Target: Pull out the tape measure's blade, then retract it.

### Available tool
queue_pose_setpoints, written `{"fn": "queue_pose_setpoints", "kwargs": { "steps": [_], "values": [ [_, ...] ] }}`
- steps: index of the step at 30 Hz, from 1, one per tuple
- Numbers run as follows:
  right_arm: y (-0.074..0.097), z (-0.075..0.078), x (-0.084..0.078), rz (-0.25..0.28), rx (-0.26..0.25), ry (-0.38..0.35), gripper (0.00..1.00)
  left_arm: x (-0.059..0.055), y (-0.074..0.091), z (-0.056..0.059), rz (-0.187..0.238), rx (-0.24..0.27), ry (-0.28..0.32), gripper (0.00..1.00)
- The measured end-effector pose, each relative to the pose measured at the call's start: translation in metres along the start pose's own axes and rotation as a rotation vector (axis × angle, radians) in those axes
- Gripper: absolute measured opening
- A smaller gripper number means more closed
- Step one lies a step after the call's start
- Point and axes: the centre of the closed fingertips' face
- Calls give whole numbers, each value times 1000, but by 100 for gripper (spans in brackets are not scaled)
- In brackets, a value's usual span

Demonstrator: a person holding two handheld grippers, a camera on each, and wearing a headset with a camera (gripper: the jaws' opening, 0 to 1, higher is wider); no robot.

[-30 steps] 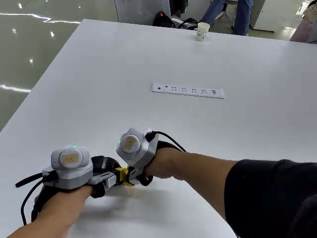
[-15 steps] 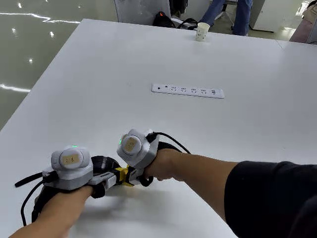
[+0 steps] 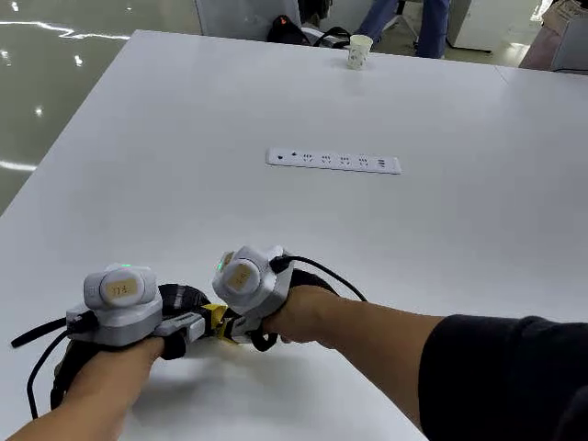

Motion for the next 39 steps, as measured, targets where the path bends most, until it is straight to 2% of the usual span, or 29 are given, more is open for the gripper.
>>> {"fn": "queue_pose_setpoints", "kwargs": {
  "steps": [5,9,11,13,17,20,22,25,27,29,33,34,35,39],
  "values": [
    [7,-2,-3,16,-3,-14,16,-1,5,4,-10,-13,-23,65],
    [15,0,-4,27,-17,-20,17,5,9,5,2,-30,-31,64],
    [20,3,-6,36,-27,-25,17,11,11,10,14,-59,-45,69],
    [25,5,-8,49,-38,-34,19,14,13,19,22,-114,-58,74],
    [38,8,-15,75,-61,-65,20,17,17,23,36,-142,-75,84],
    [51,9,-27,93,-78,-81,22,18,17,26,38,-164,-92,93],
    [56,9,-35,93,-86,-92,22,15,17,30,24,-192,-104,99],
    [66,7,-53,103,-92,-124,23,11,20,37,18,-250,-129,99],
    [73,6,-59,124,-101,-145,24,7,23,38,4,-278,-121,99],
    [79,5,-64,137,-110,-159,25,5,26,36,-1,-295,-125,99],
    [94,2,-76,165,-129,-178,26,0,33,33,-4,-335,-195,99],
    [96,3,-79,165,-135,-188,27,-3,34,30,-19,-332,-211,99],
    [100,3,-84,158,-143,-197,27,-9,35,25,-50,-325,-240,99],
    [113,0,-88,174,-154,-208,30,-17,41,21,-76,-349,-247,99]
  ]
}}
Point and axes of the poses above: the centre of the closed fingertips' face, and the gripper's own axes: y roughly backward along the fingers, z roughly to its right, x roughly out of its top, and after that the axes turned 3 degrees about z, right-handed
